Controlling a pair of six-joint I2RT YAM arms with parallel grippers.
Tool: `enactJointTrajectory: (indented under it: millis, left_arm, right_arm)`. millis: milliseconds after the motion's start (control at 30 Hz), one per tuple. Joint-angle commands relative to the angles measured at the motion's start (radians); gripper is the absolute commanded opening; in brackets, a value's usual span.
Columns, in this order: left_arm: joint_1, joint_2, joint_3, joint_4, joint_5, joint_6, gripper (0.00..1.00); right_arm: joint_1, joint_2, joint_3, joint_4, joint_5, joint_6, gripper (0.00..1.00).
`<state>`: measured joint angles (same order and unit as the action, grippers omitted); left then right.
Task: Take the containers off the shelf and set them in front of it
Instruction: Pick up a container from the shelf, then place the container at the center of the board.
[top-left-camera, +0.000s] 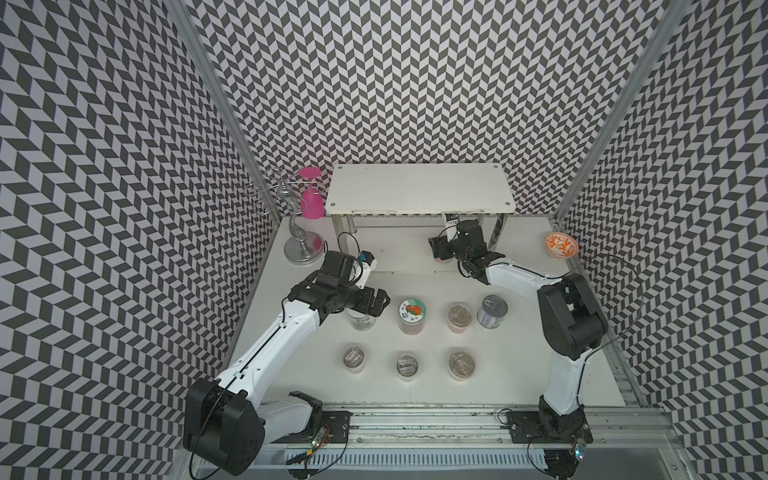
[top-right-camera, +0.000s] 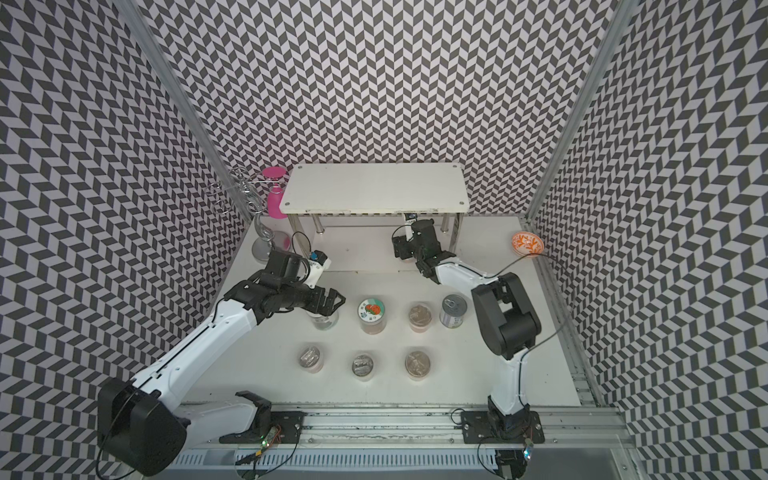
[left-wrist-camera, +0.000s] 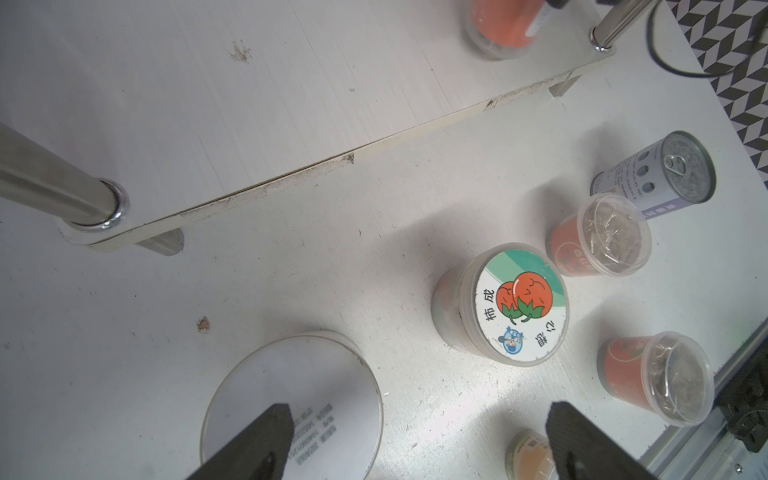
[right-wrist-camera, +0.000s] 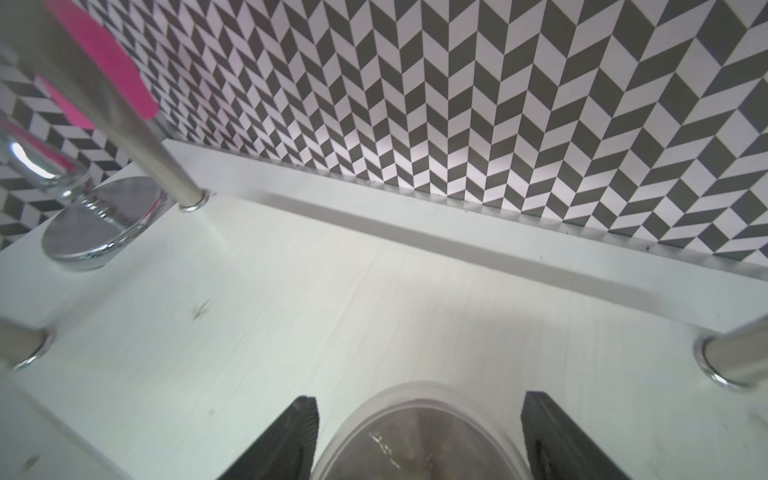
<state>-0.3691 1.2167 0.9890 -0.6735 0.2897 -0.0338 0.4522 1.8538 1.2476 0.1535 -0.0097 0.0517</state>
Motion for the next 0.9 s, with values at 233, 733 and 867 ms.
enactJointTrajectory:
  millis: [233, 733, 867]
  left_arm:
    - [0.012, 0.024, -0.010, 0.026, 0.034, 0.031, 1.00]
    - [0.014, 0.041, -0.014, 0.056, 0.091, 0.034, 1.00]
    - [0.015, 0.035, -0.011, 0.057, 0.098, 0.031, 1.00]
  right_arm:
    - [0.174, -0.615, -0.476, -0.131, 0.008, 0.123, 0.75]
    - [0.349, -1.221, -0.788, -0.708, 0.386, 0.744, 0.75]
    - [0.349, -1.165, -0.779, -0.767, 0.411, 0.842, 0.75]
